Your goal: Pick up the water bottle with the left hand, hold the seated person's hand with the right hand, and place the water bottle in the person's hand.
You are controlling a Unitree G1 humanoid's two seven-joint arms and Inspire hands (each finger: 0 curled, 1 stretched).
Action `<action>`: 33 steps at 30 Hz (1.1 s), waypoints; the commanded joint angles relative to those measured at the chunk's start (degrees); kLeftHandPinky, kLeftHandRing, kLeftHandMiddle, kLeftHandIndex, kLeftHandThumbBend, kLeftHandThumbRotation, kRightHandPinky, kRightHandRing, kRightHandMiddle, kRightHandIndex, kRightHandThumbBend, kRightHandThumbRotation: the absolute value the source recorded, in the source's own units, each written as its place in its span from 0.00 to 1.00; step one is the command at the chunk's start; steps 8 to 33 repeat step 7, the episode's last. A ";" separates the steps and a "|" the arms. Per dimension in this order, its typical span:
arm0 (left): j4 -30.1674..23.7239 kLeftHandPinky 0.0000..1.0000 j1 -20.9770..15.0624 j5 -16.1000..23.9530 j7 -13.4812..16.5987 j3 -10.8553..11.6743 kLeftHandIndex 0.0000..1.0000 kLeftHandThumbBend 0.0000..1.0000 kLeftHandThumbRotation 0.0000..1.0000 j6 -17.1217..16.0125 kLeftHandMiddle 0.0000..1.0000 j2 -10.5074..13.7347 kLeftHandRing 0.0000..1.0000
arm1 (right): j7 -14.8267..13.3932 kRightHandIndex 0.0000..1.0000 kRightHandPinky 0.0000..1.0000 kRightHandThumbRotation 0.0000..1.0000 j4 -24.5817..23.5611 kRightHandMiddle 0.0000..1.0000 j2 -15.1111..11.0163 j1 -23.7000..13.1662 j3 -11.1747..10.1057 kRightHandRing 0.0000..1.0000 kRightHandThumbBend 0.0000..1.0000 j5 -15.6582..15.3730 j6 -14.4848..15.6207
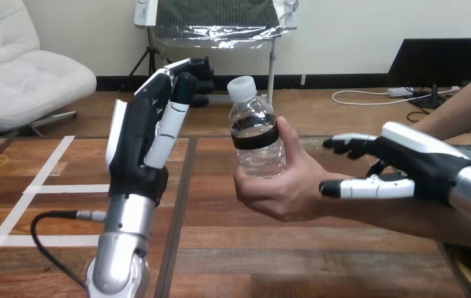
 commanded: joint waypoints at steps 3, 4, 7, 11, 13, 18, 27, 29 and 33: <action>-5.05 0.65 1.44 -0.72 -1.13 -0.81 0.68 0.54 0.81 0.13 0.73 0.75 0.73 | -7.91 0.90 0.64 0.94 -1.58 0.87 3.92 2.02 -3.32 0.84 1.00 0.55 -3.10; -5.30 0.65 1.72 -0.78 -1.23 -0.80 0.68 0.53 0.81 0.17 0.73 0.75 0.73 | -8.54 0.90 0.64 0.95 -1.65 0.87 4.13 2.29 -3.44 0.84 1.00 0.55 -3.43; -6.52 0.65 2.94 -1.39 -1.81 -0.80 0.68 0.52 0.81 0.43 0.74 0.79 0.73 | -10.90 0.90 0.64 0.97 -2.35 0.87 5.13 3.42 -3.92 0.84 1.00 0.56 -4.33; -6.52 0.65 2.94 -1.39 -1.81 -0.80 0.68 0.52 0.81 0.43 0.74 0.79 0.73 | -10.90 0.90 0.64 0.97 -2.35 0.87 5.13 3.42 -3.92 0.84 1.00 0.56 -4.33; -6.52 0.65 2.94 -1.39 -1.81 -0.80 0.68 0.52 0.81 0.43 0.74 0.79 0.73 | -10.90 0.90 0.64 0.97 -2.35 0.87 5.13 3.42 -3.92 0.84 1.00 0.56 -4.33; -6.52 0.65 2.94 -1.39 -1.81 -0.80 0.68 0.52 0.81 0.43 0.74 0.79 0.73 | -10.90 0.90 0.64 0.97 -2.35 0.87 5.13 3.42 -3.92 0.84 1.00 0.56 -4.33; -6.52 0.65 2.94 -1.39 -1.81 -0.80 0.68 0.52 0.81 0.43 0.74 0.79 0.73 | -10.90 0.90 0.64 0.97 -2.35 0.87 5.13 3.42 -3.92 0.84 1.00 0.56 -4.33; -6.52 0.65 2.94 -1.39 -1.81 -0.80 0.68 0.52 0.81 0.43 0.74 0.79 0.73 | -10.90 0.90 0.64 0.97 -2.35 0.87 5.13 3.42 -3.92 0.84 1.00 0.56 -4.33; -6.52 0.65 2.94 -1.39 -1.81 -0.80 0.68 0.52 0.81 0.43 0.74 0.79 0.73 | -10.90 0.90 0.64 0.97 -2.35 0.87 5.13 3.42 -3.92 0.84 1.00 0.56 -4.33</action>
